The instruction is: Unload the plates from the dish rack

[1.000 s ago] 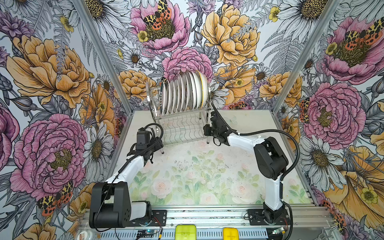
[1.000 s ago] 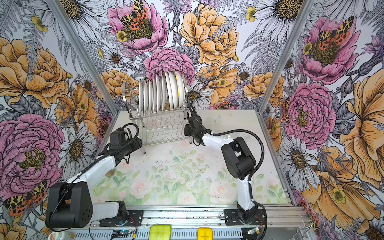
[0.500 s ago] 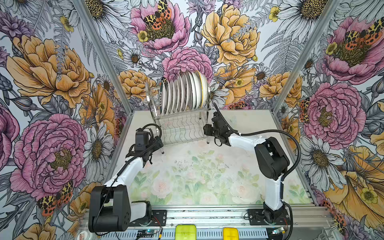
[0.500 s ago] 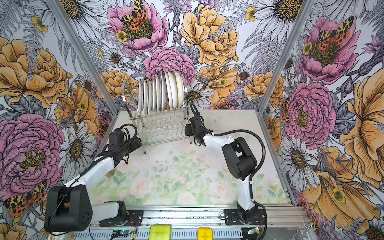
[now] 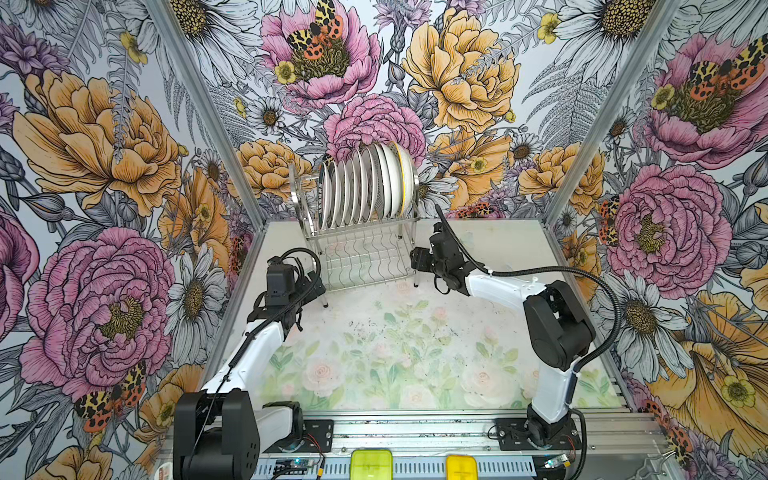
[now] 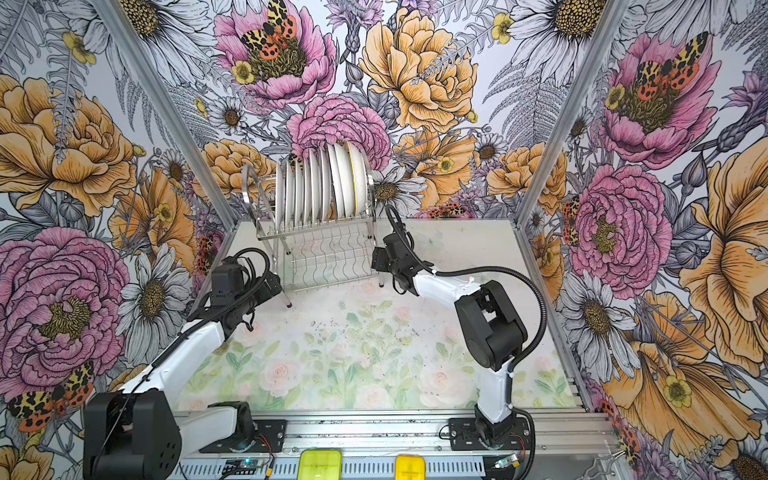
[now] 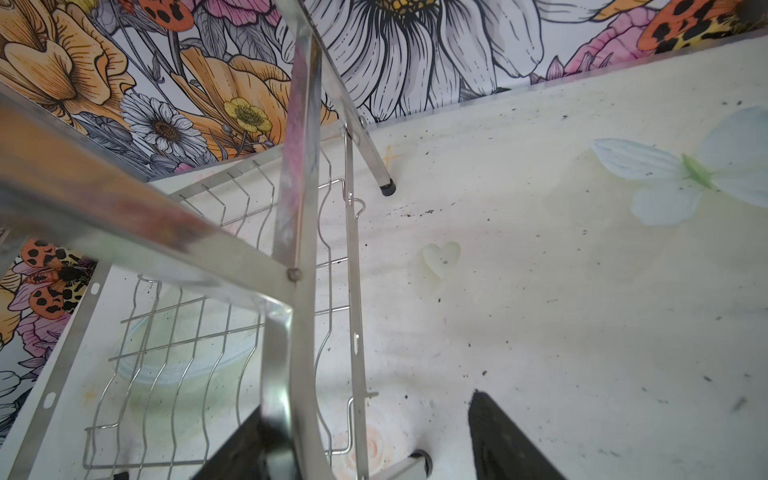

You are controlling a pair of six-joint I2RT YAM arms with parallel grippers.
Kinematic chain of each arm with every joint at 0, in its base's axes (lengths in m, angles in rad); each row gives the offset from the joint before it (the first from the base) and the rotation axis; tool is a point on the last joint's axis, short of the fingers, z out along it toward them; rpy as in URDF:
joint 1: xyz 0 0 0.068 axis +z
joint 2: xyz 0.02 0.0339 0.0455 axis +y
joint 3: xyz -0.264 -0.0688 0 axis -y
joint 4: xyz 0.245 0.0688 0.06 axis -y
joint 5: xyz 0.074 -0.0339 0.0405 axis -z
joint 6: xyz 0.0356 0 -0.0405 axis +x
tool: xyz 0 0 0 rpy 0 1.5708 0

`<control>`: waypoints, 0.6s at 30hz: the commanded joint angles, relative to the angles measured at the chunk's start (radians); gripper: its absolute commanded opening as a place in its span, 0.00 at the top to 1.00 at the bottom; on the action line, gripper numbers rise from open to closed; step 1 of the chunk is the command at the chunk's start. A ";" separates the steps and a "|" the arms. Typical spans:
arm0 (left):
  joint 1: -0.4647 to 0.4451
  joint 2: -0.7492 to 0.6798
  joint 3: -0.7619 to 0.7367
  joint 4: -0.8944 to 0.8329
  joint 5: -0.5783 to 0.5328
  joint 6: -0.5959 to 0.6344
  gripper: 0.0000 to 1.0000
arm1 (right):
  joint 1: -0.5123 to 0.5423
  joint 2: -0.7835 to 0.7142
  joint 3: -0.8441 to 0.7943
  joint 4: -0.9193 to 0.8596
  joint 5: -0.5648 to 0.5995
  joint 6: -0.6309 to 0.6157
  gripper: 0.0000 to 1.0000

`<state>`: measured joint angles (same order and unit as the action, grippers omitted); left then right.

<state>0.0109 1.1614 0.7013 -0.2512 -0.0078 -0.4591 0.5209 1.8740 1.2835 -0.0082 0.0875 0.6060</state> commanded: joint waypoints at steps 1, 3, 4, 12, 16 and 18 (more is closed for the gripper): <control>-0.007 -0.055 -0.027 -0.022 -0.048 -0.024 0.01 | 0.001 -0.080 -0.047 0.005 0.061 0.023 0.27; -0.011 -0.086 -0.043 -0.025 -0.055 -0.031 0.01 | 0.003 -0.108 -0.076 0.005 0.066 0.024 0.26; -0.012 -0.103 -0.053 -0.029 -0.055 -0.034 0.01 | 0.004 -0.124 -0.091 0.004 0.072 0.024 0.26; -0.056 -0.211 -0.083 -0.079 -0.024 -0.049 0.01 | 0.008 -0.306 -0.255 -0.021 0.115 0.047 0.19; -0.159 -0.241 -0.062 -0.133 -0.098 -0.073 0.01 | 0.015 -0.408 -0.286 -0.131 0.133 0.020 0.01; -0.234 -0.248 -0.047 -0.151 -0.152 -0.074 0.01 | 0.017 -0.458 -0.288 -0.190 0.154 -0.005 0.01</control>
<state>-0.1593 0.9287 0.6292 -0.3531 -0.0757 -0.5106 0.5274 1.4860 0.9958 -0.1127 0.1940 0.6308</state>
